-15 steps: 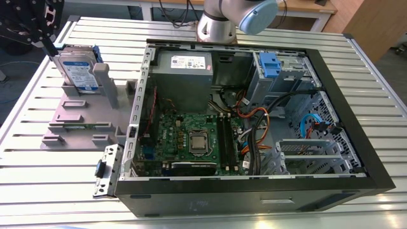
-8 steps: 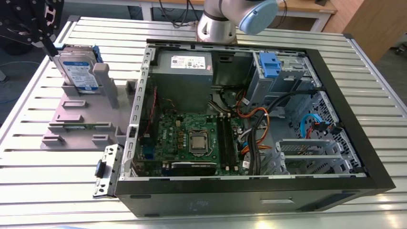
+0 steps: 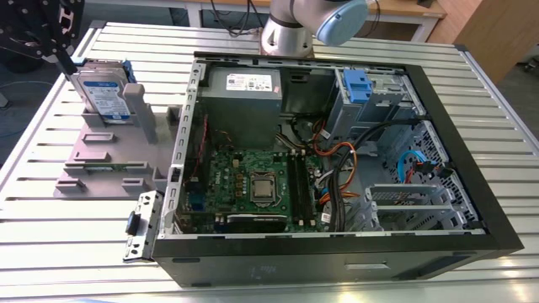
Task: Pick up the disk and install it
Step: 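Pick up the disk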
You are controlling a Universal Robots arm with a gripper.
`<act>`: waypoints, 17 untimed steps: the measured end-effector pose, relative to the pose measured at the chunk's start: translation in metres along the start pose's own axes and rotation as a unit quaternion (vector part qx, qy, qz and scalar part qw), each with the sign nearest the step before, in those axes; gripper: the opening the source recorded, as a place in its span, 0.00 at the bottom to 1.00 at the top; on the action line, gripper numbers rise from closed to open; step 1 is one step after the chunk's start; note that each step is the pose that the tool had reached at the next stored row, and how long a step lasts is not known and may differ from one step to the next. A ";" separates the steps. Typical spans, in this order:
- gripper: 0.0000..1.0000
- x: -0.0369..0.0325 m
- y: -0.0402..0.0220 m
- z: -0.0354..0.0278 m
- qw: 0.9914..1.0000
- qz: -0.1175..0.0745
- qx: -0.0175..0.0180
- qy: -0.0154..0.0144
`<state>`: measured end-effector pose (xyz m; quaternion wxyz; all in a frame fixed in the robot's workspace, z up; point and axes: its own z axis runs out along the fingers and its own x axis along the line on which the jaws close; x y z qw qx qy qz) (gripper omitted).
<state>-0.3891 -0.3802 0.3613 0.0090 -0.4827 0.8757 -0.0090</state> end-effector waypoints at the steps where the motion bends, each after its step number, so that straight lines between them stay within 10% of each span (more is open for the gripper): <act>1: 0.11 0.0000 0.0000 0.0000 1.000 -0.001 0.000 0.000; 17: 0.11 0.0000 0.0000 0.0000 1.000 -0.011 0.000 0.000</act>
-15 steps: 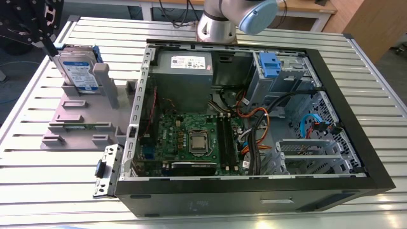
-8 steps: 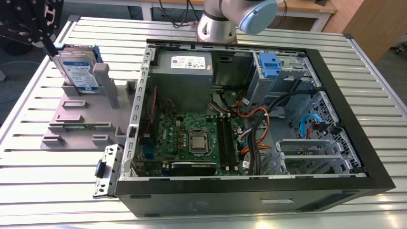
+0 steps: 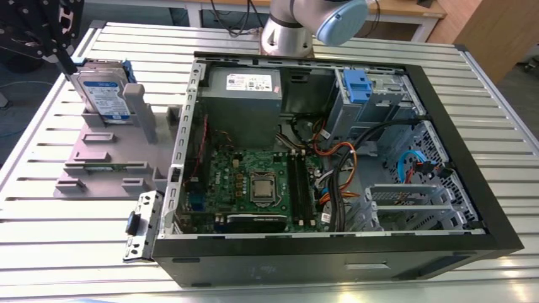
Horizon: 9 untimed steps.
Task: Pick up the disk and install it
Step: 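Pick up the disk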
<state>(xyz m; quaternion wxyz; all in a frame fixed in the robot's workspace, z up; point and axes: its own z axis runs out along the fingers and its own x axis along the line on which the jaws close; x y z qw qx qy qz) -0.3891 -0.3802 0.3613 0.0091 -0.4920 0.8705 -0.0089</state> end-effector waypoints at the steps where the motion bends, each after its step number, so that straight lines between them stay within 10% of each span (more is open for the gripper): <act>1: 0.11 0.0000 0.0000 0.0000 1.000 -0.001 0.000 0.000; 9: 0.11 0.0000 0.0000 0.0000 1.000 -0.006 0.000 0.000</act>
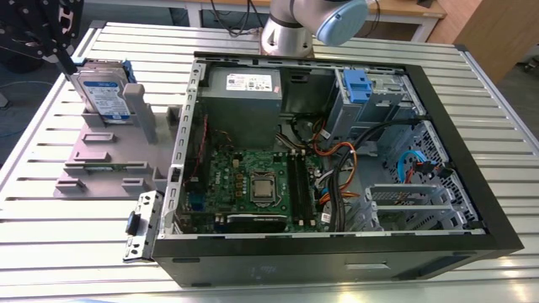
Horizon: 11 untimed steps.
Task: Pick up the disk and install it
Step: 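Pick up the disk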
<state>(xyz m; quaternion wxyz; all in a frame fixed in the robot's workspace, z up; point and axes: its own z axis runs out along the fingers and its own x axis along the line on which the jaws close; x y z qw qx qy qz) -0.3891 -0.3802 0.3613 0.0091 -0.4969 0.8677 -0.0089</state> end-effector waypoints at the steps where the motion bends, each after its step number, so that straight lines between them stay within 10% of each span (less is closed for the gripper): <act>1: 0.11 0.0000 0.0000 0.0000 1.000 -0.001 0.000 0.000; 11: 0.11 0.0000 0.0000 0.0000 1.000 -0.006 0.000 0.000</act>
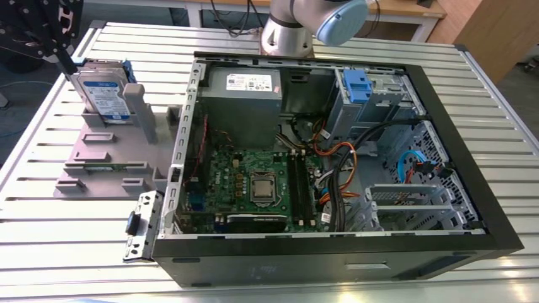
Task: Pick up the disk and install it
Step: 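Pick up the disk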
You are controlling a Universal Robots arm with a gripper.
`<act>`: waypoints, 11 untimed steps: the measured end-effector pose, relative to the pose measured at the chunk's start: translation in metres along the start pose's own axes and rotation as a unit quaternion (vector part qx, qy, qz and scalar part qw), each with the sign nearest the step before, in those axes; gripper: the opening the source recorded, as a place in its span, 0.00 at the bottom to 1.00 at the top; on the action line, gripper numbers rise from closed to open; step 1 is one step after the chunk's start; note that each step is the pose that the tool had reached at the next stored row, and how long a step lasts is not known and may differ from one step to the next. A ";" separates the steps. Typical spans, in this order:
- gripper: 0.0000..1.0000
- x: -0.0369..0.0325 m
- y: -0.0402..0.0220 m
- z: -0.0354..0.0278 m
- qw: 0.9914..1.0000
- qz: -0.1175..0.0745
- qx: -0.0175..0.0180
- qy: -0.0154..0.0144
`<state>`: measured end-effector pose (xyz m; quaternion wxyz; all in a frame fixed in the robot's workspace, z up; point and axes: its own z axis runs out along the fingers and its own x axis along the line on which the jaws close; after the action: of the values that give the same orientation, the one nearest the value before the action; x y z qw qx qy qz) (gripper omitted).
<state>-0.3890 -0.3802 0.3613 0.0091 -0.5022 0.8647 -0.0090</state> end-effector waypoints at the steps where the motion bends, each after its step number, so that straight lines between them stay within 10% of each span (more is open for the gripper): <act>1: 0.11 0.0000 0.0000 0.0000 1.000 -0.001 0.000 0.000; 11: 0.11 0.0000 0.0000 0.0000 1.000 -0.005 0.000 0.000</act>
<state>-0.3891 -0.3802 0.3613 0.0091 -0.5066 0.8621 -0.0090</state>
